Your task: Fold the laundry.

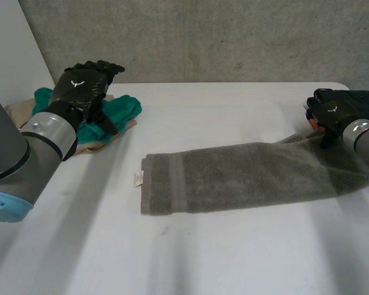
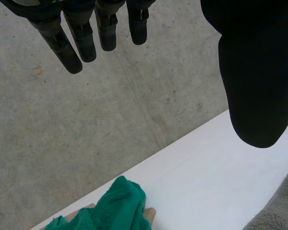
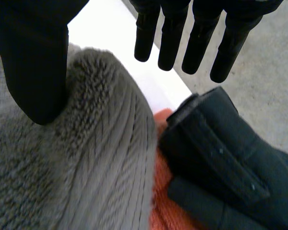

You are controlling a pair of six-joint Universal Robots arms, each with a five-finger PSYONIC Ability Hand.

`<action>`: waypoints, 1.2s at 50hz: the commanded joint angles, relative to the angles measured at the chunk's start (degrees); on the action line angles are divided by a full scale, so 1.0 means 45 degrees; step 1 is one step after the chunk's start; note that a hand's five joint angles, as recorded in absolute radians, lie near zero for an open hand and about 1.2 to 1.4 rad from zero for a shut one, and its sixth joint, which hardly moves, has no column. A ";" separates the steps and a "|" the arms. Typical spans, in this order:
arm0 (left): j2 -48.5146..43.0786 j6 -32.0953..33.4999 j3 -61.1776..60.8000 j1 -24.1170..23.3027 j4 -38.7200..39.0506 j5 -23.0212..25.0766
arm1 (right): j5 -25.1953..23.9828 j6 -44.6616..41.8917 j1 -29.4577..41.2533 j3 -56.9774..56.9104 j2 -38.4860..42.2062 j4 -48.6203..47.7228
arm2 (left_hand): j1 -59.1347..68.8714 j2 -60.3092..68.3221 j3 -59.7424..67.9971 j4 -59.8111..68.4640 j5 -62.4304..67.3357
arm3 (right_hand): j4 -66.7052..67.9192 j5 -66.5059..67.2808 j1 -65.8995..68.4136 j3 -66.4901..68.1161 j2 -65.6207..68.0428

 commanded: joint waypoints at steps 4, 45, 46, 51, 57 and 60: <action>-0.0149 0.0000 0.0065 0.0025 -0.0001 0.0006 | 0.0509 -0.0700 0.0159 -0.0031 -0.0129 0.0284 | -0.0156 -0.0367 -0.0433 -0.0327 -0.0638 | 1.1657 1.1544 1.1723 1.1788 1.1742; -0.8293 -0.0567 1.0318 -0.3491 -0.7383 -0.0580 | -0.2811 0.5979 0.2347 0.4734 -1.3275 -0.0945 | 1.0248 1.0037 0.9971 1.0077 0.9766 | 1.1676 1.1564 1.1742 1.1807 1.1762; -0.8313 -0.0489 1.0377 -0.3375 -0.7616 -0.0697 | -0.2830 0.6018 0.2231 0.4793 -1.3101 -0.1101 | 1.5348 1.5137 1.5071 1.5177 1.4866 | 1.1676 1.1564 1.1742 1.1807 1.1762; -0.7631 -0.0255 1.1059 -0.2457 -0.7385 -0.2062 | -0.2597 0.5649 0.2151 0.4735 -1.2027 -0.1570 | 1.5399 1.5189 1.5123 1.5228 1.4918 | 1.1676 1.1564 1.1742 1.1807 1.1762; -0.6420 0.1013 1.3108 -0.1422 -0.5669 -0.3393 | -0.0630 0.4575 0.2443 0.3315 -0.9512 -0.2505 | 1.5399 1.5189 1.5123 1.5228 1.4918 | 1.1676 1.1564 1.1742 1.1807 1.1762; -0.5815 0.1639 1.4261 -0.1128 -0.3990 -0.3159 | 0.0525 0.4495 0.2658 0.2258 -0.8415 -0.3364 | 1.5399 1.5189 1.5123 1.5228 1.4918 | 1.1676 1.1564 1.1742 1.1807 1.1762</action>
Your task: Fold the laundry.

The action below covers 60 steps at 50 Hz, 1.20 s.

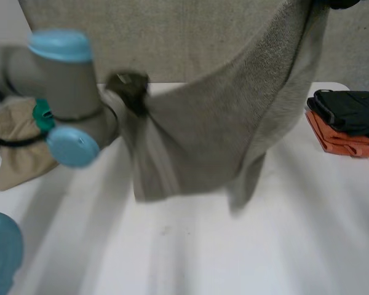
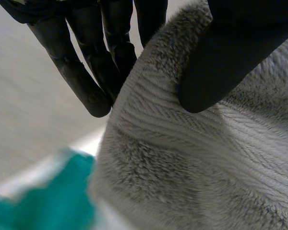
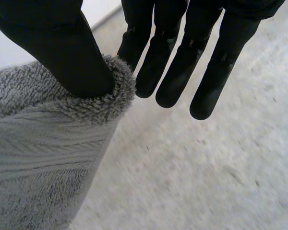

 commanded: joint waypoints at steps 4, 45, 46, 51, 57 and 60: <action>0.2220 0.1511 0.3084 0.1120 0.4803 -0.0385 | 0.4305 -0.0473 0.1128 -0.3507 0.4137 -0.3341 | 0.2831 0.2584 0.2706 0.2582 0.3103 | 0.2520 0.3000 0.3290 0.2668 0.2774; 0.2730 0.3190 -1.0588 0.2741 0.5646 0.0904 | 0.2609 -0.1996 0.0935 0.7995 0.5448 -0.6354 | -0.4856 -0.5103 -0.4981 -0.5105 -0.4584 | 0.2520 0.3000 0.3290 0.2668 0.2774; 0.2652 0.3268 -1.0549 0.2780 0.5646 0.0943 | 0.2590 -0.1937 0.0935 0.8014 0.5409 -0.6275 | -0.5790 -0.6038 -0.5916 -0.6040 -0.5518 | 0.2520 0.3000 0.3290 0.2668 0.2774; 0.2300 0.3834 -1.0529 0.2897 0.5802 0.1139 | 0.2551 -0.1547 0.0974 0.8073 0.5097 -0.6001 | -0.7108 -0.7355 -0.7233 -0.7357 -0.6836 | 0.2520 0.3000 0.3290 0.2668 0.2774; 0.2046 0.4557 -1.0607 0.3073 0.6251 0.1236 | 0.2629 -0.1215 0.1091 0.7995 0.4998 -0.5962 | -0.6884 -0.7131 -0.7009 -0.7134 -0.6612 | 0.2520 0.3000 0.3290 0.2668 0.2774; 0.2006 0.4499 -1.0626 0.3093 0.6251 0.1431 | 0.2629 -0.1117 0.1071 0.7956 0.4998 -0.5923 | -0.6549 -0.6796 -0.6674 -0.6798 -0.6277 | 0.2520 0.3000 0.3290 0.2668 0.2774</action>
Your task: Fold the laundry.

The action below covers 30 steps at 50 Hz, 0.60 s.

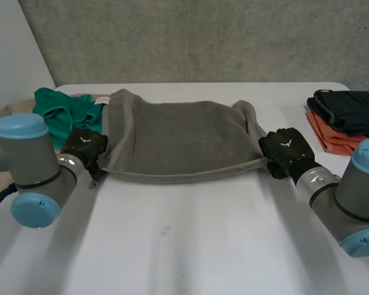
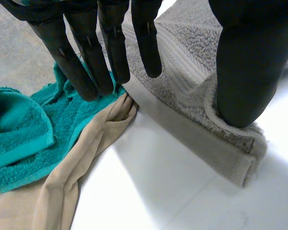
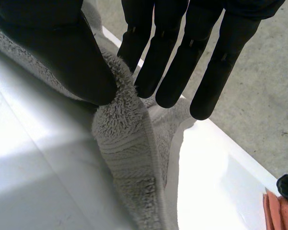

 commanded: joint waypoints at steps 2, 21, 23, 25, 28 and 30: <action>-0.0175 0.0278 -0.0110 0.0136 0.0281 0.0468 | 0.0039 0.0431 0.0062 -0.0135 -0.0071 0.0111 | 0.1597 0.1616 0.1574 0.1684 0.1762 | 0.2503 0.3000 0.3290 0.2603 0.2773; 0.1190 -0.0699 0.0300 0.0546 -0.1028 0.1446 | -0.0430 0.1643 -0.1538 -0.5110 0.1274 0.8130 | 1.0492 1.0511 1.0469 1.0579 1.0657 | -0.9952 -0.9455 -0.9165 -0.9852 -0.9682; 0.1406 -0.0738 0.0339 0.0566 -0.1028 0.1446 | -0.0449 0.1448 -0.1675 -0.5602 0.1548 0.8877 | 1.0492 1.0511 1.0469 1.0579 1.0657 | -0.9578 -0.9081 -0.8791 -0.9478 -0.9308; 0.1718 -0.0796 0.0378 0.0585 -0.1028 0.1485 | -0.0430 0.1233 -0.1812 -0.6070 0.1821 0.9754 | 1.0492 1.0511 1.0469 1.0579 1.0657 | -0.8944 -0.8447 -0.8158 -0.8844 -0.8674; 0.1914 -0.0855 0.0476 0.0585 -0.1028 0.1485 | -0.0430 0.1154 -0.1871 -0.6209 0.1960 1.0130 | 1.0492 1.0511 1.0469 1.0579 1.0657 | -0.8642 -0.8145 -0.7855 -0.8542 -0.8372; 0.2012 -0.0894 0.0612 0.0585 -0.1047 0.1485 | -0.0411 0.1232 -0.1852 -0.6151 0.2018 1.0072 | 1.0492 1.0511 1.0469 1.0579 1.0657 | -0.8268 -0.7771 -0.7482 -0.8169 -0.7999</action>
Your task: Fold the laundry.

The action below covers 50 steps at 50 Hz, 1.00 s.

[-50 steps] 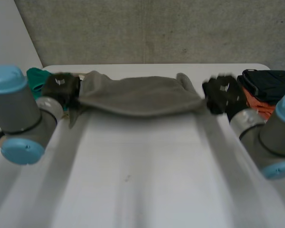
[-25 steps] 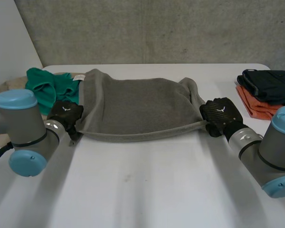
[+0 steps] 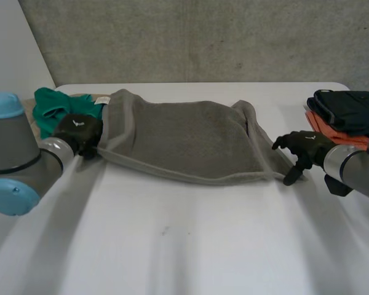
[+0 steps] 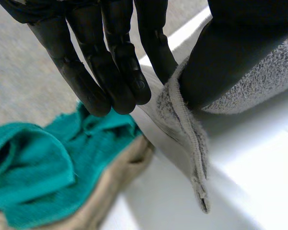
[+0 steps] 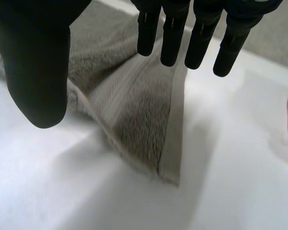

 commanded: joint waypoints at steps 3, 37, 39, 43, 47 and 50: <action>0.0733 -0.0198 0.0502 0.0030 -0.0102 -0.0062 | 0.0008 -0.0031 -0.0138 -0.0412 0.0594 0.0897 | 0.3031 0.2566 0.2659 0.2579 0.2903 | 0.2340 0.2183 0.2353 0.2347 0.2307; 0.2451 0.1028 -0.0198 0.0499 -0.4904 0.0367 | 0.0828 -0.4338 -0.0156 0.2870 -0.2060 -0.1318 | 0.3031 0.2566 0.2659 0.2579 0.2903 | 1.2554 1.2397 1.2567 1.2561 1.2521; 0.2764 0.2472 -0.0901 0.0655 -0.6289 0.0464 | 0.0867 -0.6487 -0.0722 0.3260 -0.2724 0.0614 | 0.3031 0.2566 0.2659 0.2579 0.2903 | 1.2554 1.2397 1.2567 1.2561 1.2521; 0.2998 0.5109 -0.2053 0.0850 -0.8322 0.0543 | 0.1042 -0.9575 -0.1601 0.4080 -0.3584 0.3838 | 0.3031 0.2566 0.2659 0.2579 0.2903 | 1.2554 1.2397 1.2567 1.2561 1.2521; 0.2980 0.6792 -0.2680 0.0870 -0.9029 0.0543 | 0.1023 -1.0284 -0.1701 0.4530 -0.4054 0.4411 | 0.3031 0.2566 0.2659 0.2579 0.2903 | 1.2554 1.2397 1.2567 1.2561 1.2521; 0.2824 0.6834 -0.2545 0.0637 -0.8757 0.0330 | 0.1082 -0.9875 -0.1468 0.4571 -0.4074 0.3885 | 0.3031 0.2566 0.2659 0.2579 0.2903 | 1.2554 1.2397 1.2567 1.2561 1.2521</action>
